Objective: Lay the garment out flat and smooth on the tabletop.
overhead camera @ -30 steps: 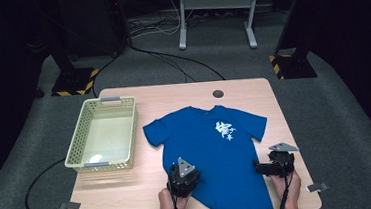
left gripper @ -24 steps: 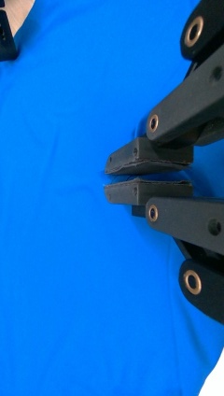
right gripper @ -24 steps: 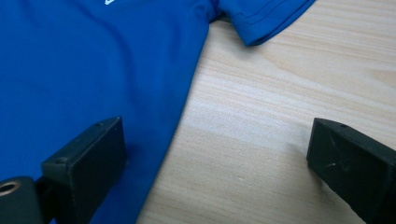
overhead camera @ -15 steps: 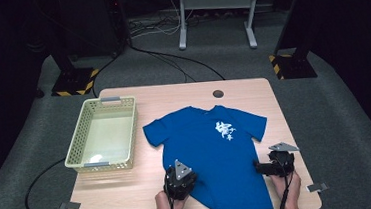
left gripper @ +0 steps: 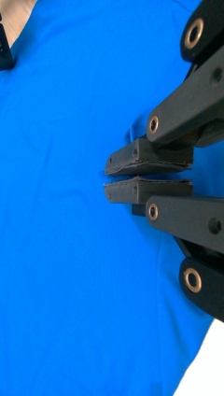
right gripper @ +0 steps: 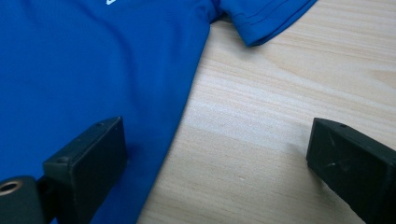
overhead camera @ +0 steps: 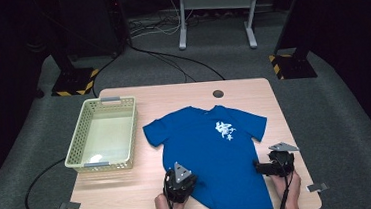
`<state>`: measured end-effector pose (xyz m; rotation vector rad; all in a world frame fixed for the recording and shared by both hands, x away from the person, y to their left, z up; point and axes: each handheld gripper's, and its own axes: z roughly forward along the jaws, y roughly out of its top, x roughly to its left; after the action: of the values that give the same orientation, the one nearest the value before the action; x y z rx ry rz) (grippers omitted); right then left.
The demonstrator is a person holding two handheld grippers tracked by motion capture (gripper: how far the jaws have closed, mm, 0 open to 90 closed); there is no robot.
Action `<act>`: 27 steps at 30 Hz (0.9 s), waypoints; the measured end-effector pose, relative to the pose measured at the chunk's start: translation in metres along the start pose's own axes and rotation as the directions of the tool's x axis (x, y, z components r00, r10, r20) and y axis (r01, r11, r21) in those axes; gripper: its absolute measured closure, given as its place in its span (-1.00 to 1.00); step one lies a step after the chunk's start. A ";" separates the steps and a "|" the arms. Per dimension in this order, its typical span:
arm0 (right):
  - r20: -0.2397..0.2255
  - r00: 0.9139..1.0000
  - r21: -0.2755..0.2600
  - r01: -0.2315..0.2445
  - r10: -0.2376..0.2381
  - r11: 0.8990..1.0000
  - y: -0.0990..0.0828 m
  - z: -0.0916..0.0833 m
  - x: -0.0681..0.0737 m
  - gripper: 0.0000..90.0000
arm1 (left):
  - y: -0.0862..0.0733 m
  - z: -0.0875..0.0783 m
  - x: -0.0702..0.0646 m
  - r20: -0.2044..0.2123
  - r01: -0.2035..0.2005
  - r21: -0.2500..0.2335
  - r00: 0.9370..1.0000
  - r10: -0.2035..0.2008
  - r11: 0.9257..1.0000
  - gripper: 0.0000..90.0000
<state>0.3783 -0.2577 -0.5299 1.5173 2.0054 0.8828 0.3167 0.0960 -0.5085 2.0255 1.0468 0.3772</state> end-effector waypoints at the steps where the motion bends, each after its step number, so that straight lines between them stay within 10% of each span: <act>1: 0.000 1.000 0.000 0.000 0.000 1.000 0.000 0.000 0.000 -0.91 | 0.000 -0.001 0.000 -0.002 -0.004 0.000 1.000 0.004 1.000 0.88; 27: -0.003 1.000 -0.002 0.001 -0.001 1.000 0.000 0.000 0.000 -0.89 | -0.014 -0.023 0.008 -0.005 0.022 -0.040 1.000 -0.023 0.999 0.88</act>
<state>0.3782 -0.2578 -0.5299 1.5144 2.0071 0.8868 0.3009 0.1191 -0.5059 1.9767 1.0566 0.3894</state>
